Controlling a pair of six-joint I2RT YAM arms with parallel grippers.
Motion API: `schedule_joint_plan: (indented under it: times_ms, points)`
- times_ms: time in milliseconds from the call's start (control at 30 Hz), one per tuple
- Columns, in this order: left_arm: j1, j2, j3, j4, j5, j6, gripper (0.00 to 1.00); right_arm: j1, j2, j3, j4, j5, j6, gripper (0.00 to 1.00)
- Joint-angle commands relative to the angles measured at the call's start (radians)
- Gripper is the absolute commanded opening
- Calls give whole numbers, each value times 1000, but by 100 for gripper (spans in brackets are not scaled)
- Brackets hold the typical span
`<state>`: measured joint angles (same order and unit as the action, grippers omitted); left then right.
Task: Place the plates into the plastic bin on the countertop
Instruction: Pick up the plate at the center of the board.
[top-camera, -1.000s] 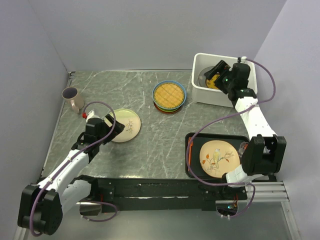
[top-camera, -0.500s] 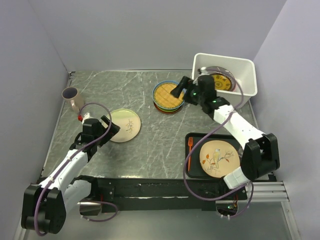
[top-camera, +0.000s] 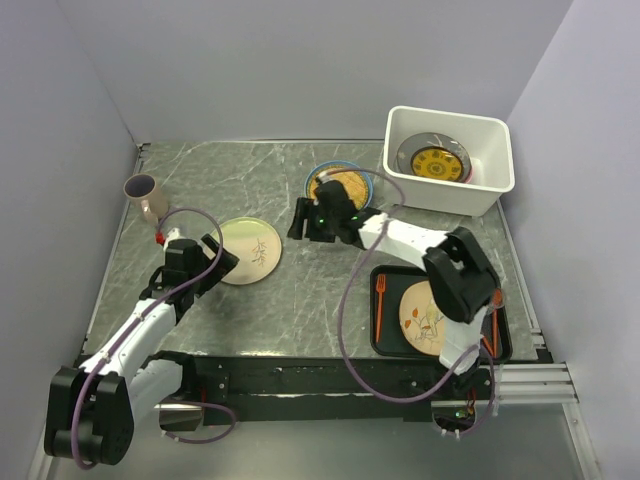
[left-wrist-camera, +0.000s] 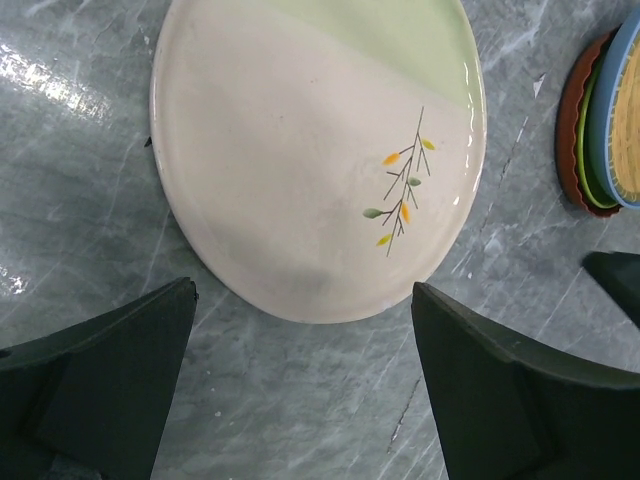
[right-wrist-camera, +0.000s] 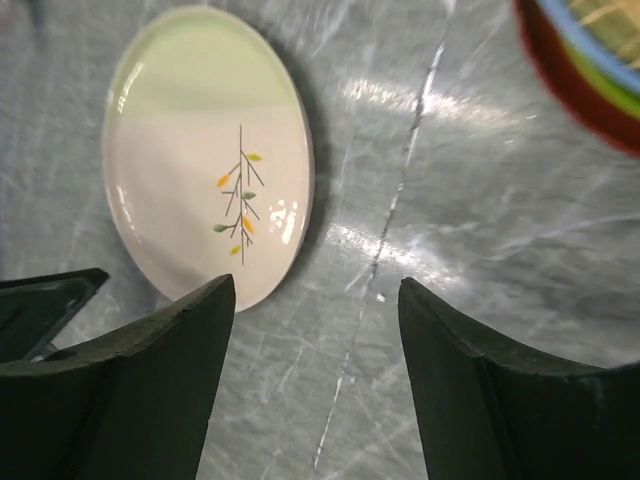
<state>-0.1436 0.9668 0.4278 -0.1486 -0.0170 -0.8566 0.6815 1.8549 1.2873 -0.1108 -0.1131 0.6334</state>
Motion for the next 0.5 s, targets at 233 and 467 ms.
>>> schedule_joint_plan:
  times_ms: [233, 467]
  points:
    - [9, -14, -11, 21, 37, 30, 94, 98, 236, 187, -59, 72, -6, 68]
    - [10, -27, -17, 24, 49, 33, 94, 125, 319, 240, -90, 110, 0, 56]
